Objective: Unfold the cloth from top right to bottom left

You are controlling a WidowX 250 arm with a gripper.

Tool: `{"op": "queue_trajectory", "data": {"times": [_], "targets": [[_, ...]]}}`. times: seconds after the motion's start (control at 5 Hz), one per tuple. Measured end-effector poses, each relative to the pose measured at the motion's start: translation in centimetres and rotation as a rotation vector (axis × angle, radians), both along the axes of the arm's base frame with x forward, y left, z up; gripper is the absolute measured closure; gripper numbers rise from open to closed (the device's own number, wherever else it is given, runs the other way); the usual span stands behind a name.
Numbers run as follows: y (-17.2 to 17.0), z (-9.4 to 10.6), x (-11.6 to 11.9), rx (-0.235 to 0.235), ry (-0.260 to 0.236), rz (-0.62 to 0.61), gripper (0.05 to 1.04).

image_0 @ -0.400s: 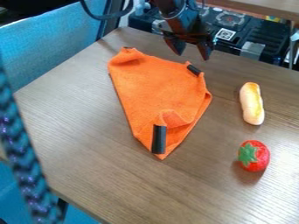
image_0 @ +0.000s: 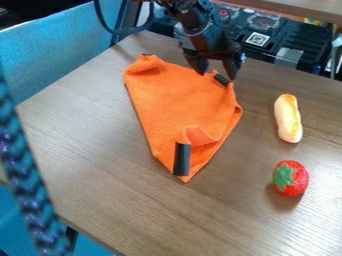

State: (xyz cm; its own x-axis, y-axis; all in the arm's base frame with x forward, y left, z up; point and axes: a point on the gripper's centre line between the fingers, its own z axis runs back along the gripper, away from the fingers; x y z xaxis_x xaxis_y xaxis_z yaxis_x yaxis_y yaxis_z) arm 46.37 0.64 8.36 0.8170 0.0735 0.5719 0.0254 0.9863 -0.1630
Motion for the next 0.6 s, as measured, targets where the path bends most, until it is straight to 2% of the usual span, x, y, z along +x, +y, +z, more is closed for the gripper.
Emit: {"op": "queue_trajectory", "data": {"times": [0.2, 0.4, 0.6], "targets": [[0.41, 0.05, 0.18, -0.010, -0.003, 0.064, 0.083], [0.36, 0.42, 0.65, -0.039, -0.035, 0.096, 0.083], [0.44, 0.44, 0.87, -0.056, -0.046, 0.125, 0.083]]}}
